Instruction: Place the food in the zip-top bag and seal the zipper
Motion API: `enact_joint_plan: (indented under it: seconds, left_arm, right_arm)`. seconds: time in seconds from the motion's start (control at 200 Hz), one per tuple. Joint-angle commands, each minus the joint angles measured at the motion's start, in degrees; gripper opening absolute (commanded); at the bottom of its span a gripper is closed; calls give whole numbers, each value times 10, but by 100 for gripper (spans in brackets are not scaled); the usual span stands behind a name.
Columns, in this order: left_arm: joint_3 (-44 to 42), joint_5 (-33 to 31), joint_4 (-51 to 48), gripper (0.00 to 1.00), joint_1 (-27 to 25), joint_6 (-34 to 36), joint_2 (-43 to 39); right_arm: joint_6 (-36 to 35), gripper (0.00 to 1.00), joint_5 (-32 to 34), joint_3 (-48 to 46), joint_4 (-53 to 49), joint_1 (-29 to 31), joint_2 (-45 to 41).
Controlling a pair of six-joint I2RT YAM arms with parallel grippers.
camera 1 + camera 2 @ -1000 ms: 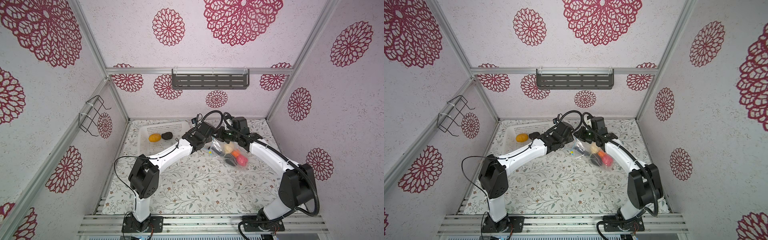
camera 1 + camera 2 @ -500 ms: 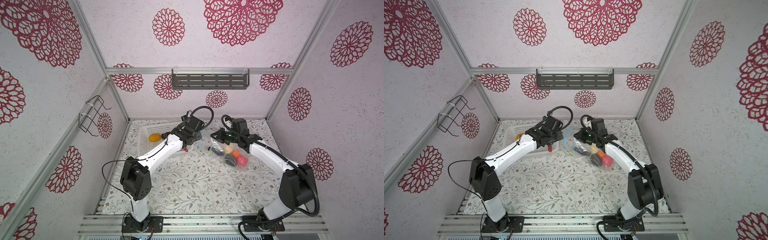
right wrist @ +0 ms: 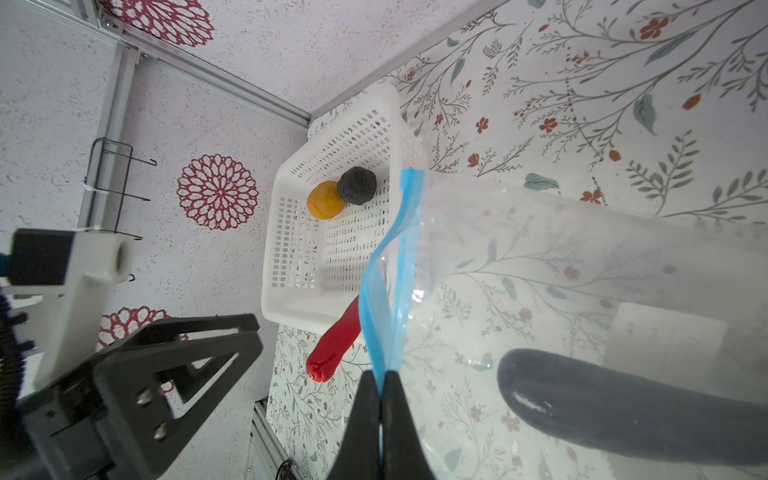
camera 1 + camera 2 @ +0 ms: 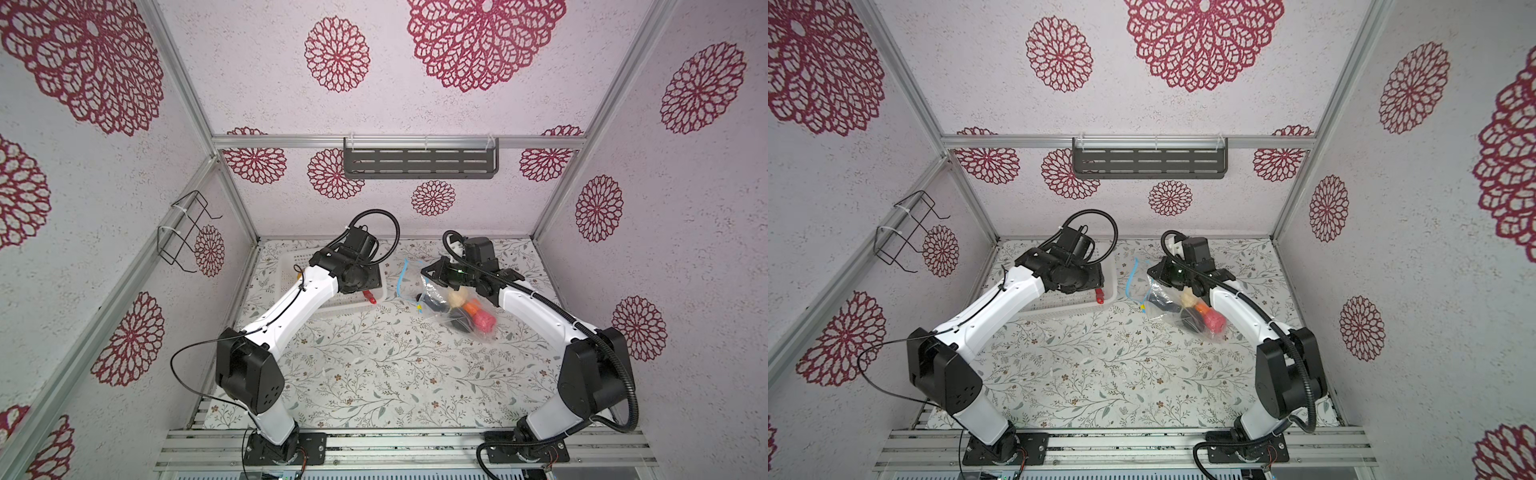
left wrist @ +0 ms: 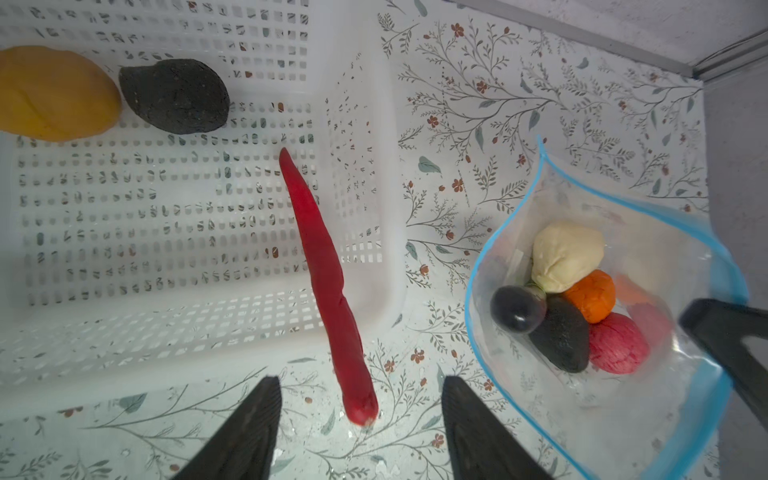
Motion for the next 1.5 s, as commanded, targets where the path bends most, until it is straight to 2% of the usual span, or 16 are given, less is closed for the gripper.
enact_joint_plan:
  seconds: [0.0,0.075,0.22,0.55,0.951,1.256,1.496]
  left_arm:
    - [-13,34,-11,69,1,-20,-31]
    - [-29,51,-4,70,-2,-52,-32]
    - [-35,45,-14,70,-3,-77,-16]
    - [-35,50,0,70,-5,-89,31]
    - [-41,48,-1,58,-5,-94,60]
    - [-42,53,3,42,-6,-94,78]
    - [-35,47,-3,26,-6,-94,77]
  right_arm:
    - [2,0,-6,2,14,-5,-22]
    - [5,0,-6,-3,19,-6,-24]
    - [5,0,-8,-3,19,-6,-24]
    - [3,0,-10,-3,17,-9,-27]
    - [5,0,-19,-6,23,-17,-24]
    - [5,0,-20,-12,24,-23,-28]
    - [5,0,-22,-14,25,-25,-29]
